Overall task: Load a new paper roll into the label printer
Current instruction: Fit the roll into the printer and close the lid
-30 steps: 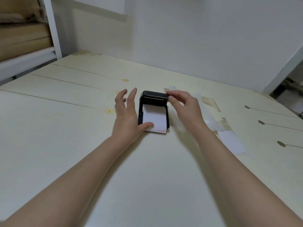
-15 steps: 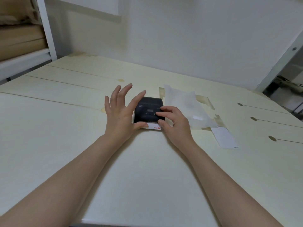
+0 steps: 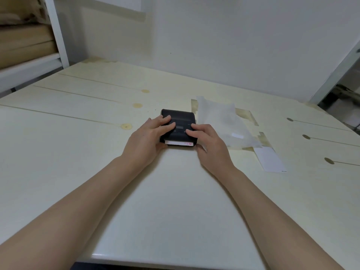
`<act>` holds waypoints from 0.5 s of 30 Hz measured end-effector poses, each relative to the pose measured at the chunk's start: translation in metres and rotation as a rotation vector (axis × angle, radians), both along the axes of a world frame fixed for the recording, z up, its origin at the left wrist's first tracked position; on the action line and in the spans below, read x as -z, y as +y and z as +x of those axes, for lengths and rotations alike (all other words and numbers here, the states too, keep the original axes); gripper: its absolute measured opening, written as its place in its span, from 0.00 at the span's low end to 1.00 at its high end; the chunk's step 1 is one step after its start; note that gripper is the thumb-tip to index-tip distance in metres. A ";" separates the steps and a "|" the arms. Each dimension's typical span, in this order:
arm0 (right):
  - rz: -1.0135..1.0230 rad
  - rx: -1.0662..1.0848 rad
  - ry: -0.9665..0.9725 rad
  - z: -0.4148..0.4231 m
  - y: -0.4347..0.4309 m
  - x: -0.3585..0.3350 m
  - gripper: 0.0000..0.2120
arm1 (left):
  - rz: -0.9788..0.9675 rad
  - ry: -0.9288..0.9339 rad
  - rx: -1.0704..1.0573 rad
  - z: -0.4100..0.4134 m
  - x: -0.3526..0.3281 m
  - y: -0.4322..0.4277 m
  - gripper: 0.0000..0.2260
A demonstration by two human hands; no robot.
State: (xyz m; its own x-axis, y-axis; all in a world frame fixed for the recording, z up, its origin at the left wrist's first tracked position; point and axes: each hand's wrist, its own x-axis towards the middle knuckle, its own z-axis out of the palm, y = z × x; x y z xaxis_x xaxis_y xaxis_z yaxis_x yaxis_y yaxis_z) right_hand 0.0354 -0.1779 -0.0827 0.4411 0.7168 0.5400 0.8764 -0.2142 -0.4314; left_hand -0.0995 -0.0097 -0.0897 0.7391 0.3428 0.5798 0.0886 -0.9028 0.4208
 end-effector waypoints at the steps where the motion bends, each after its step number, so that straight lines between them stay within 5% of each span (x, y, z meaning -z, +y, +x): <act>1: 0.003 0.002 -0.008 -0.001 0.000 -0.001 0.27 | -0.001 -0.009 -0.010 0.000 -0.001 -0.002 0.25; 8: -0.057 0.005 0.017 -0.008 -0.001 -0.007 0.25 | 0.012 0.048 -0.052 -0.002 -0.006 -0.007 0.26; 15: -0.118 0.067 0.049 -0.017 0.002 -0.014 0.17 | -0.202 0.193 -0.153 -0.001 -0.022 -0.025 0.23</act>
